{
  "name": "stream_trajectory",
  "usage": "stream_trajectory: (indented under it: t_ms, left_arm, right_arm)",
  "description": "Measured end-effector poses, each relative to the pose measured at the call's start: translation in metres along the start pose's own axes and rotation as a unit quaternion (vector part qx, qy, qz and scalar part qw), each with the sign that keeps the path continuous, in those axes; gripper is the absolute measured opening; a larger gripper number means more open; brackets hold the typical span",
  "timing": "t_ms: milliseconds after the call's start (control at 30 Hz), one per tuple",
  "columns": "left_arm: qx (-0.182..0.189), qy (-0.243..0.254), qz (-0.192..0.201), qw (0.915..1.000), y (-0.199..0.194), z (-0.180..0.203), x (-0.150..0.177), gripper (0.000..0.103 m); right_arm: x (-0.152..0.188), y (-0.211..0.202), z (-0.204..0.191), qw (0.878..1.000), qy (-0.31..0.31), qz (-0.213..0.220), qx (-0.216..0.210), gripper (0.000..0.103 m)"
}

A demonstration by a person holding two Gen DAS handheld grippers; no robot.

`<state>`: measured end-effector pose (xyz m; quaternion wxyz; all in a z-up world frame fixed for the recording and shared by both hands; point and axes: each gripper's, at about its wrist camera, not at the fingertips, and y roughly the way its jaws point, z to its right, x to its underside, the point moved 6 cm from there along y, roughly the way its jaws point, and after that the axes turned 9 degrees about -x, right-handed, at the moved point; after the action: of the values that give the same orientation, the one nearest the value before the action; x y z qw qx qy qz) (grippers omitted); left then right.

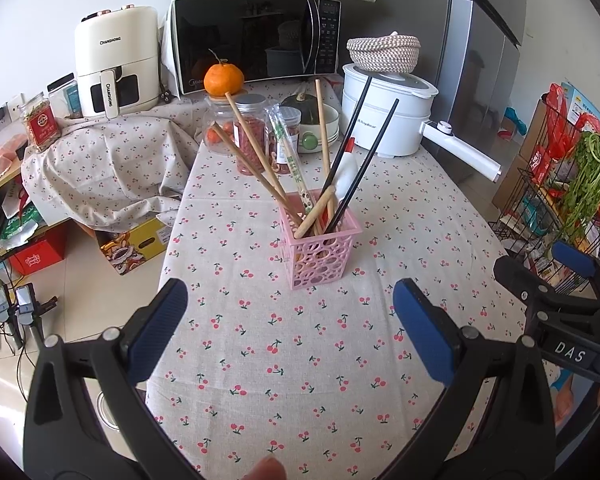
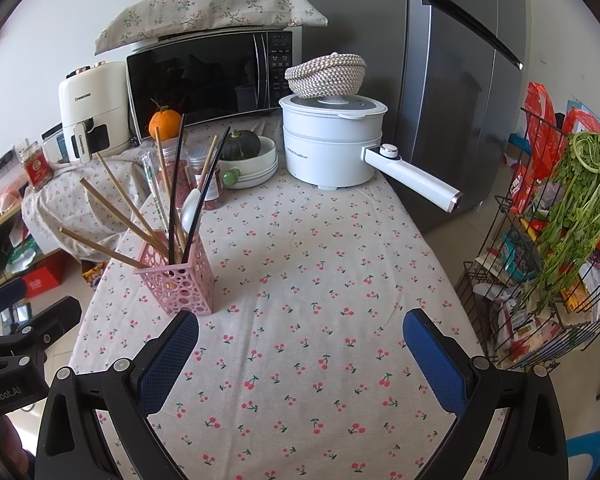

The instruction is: Organize utensils

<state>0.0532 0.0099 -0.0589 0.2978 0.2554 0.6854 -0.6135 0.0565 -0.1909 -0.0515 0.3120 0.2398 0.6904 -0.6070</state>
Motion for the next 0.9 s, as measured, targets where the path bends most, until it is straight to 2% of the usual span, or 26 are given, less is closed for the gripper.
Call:
stream_trajectory:
  t_ms: [900]
  left_arm:
    - [0.002,0.003,0.002,1.0,-0.0016,0.0013,0.0007,0.102]
  right_arm:
    - [-0.0006,-0.0003,0.0012,1.0,0.011,0.002,0.001,0.103]
